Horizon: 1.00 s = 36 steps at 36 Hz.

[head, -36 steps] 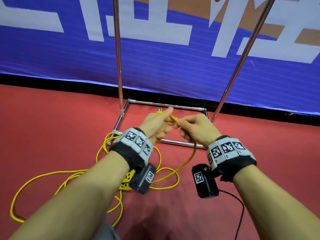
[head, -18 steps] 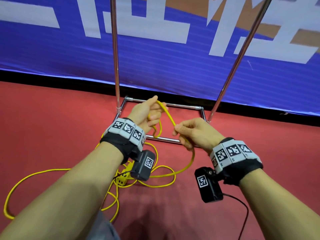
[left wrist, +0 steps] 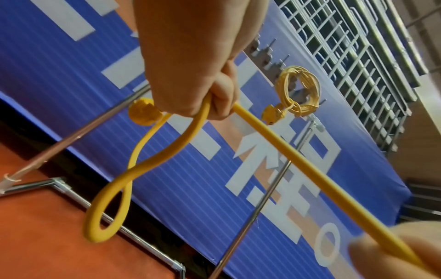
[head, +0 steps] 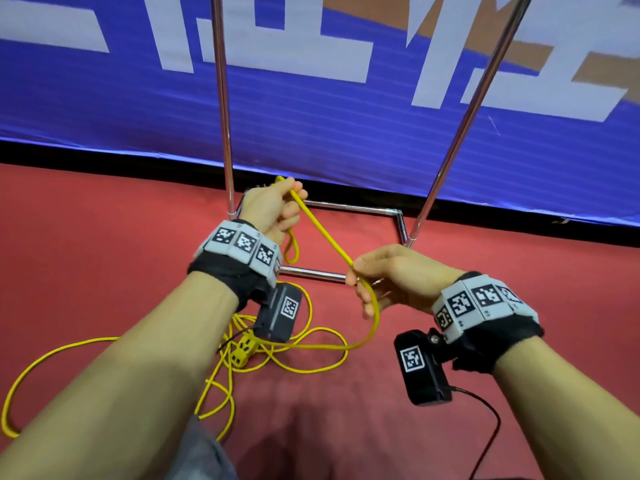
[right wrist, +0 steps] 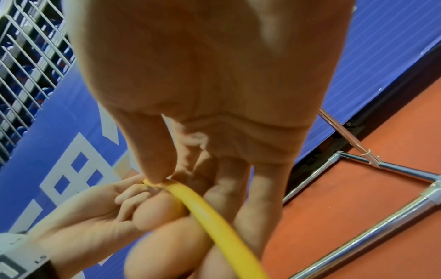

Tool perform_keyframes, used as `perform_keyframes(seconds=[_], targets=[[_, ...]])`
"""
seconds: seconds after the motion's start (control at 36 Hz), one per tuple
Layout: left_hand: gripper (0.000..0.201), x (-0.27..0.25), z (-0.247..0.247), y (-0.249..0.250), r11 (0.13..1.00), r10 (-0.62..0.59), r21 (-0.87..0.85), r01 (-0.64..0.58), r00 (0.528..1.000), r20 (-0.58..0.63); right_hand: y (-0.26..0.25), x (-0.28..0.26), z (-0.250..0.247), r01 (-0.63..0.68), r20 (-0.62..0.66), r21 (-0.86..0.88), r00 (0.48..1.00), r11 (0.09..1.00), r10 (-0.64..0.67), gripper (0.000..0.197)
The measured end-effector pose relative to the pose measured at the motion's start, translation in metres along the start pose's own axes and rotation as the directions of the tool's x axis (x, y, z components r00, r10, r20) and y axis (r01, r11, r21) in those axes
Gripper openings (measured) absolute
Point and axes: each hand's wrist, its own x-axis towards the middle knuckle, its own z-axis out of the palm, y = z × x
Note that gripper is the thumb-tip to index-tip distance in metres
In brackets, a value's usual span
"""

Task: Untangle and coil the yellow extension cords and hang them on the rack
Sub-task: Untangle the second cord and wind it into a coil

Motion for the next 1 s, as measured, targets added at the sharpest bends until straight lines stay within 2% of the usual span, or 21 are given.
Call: perform_keyframes(seconds=[0.08, 0.19, 0.31, 0.44, 0.56, 0.67, 0.81, 0.89, 1.0], targets=[[0.026, -0.002, -0.003, -0.001, 0.997, -0.074, 0.022, 0.073, 0.996, 0.045, -0.001, -0.001, 0.000, 0.041, -0.007, -0.038, 0.999, 0.998, -0.042, 0.028], [0.035, -0.016, 0.007, -0.010, 0.980, -0.168, 0.134, 0.150, 0.978, 0.128, -0.008, 0.003, 0.005, 0.131, -0.074, 0.033, 0.989, 0.991, -0.128, 0.027], [0.026, -0.031, 0.021, -0.022, 0.958, -0.225, 0.225, 0.179, 0.954, 0.197, -0.017, 0.005, 0.009, 0.185, -0.144, 0.067, 0.974, 0.980, -0.174, 0.027], [0.025, -0.025, 0.022, -0.021, 0.957, -0.215, 0.231, 0.174, 0.962, 0.167, -0.015, 0.002, 0.009, 0.146, -0.073, 0.058, 0.987, 0.988, -0.142, 0.027], [0.030, -0.015, 0.010, -0.007, 0.977, -0.193, 0.118, 0.177, 0.971, 0.141, -0.006, -0.005, 0.008, 0.061, 0.042, 0.016, 0.997, 0.998, -0.062, 0.028], [0.032, -0.013, -0.001, -0.004, 0.963, -0.250, 0.138, 0.230, 0.955, 0.156, 0.001, -0.006, 0.011, 0.066, 0.124, -0.004, 0.990, 0.998, -0.065, 0.026], [0.037, -0.020, 0.002, -0.013, 0.928, -0.319, 0.263, 0.264, 0.927, 0.198, -0.006, 0.001, 0.014, 0.155, 0.026, -0.008, 0.988, 0.988, -0.155, 0.025], [0.030, -0.024, 0.007, -0.021, 0.902, -0.352, 0.338, 0.268, 0.911, 0.216, -0.009, 0.006, 0.014, 0.187, -0.017, 0.005, 0.982, 0.982, -0.187, 0.027], [0.028, -0.024, 0.012, -0.024, 0.913, -0.317, 0.326, 0.244, 0.928, 0.195, -0.008, 0.007, 0.016, 0.186, -0.011, 0.010, 0.983, 0.983, -0.185, 0.031]])
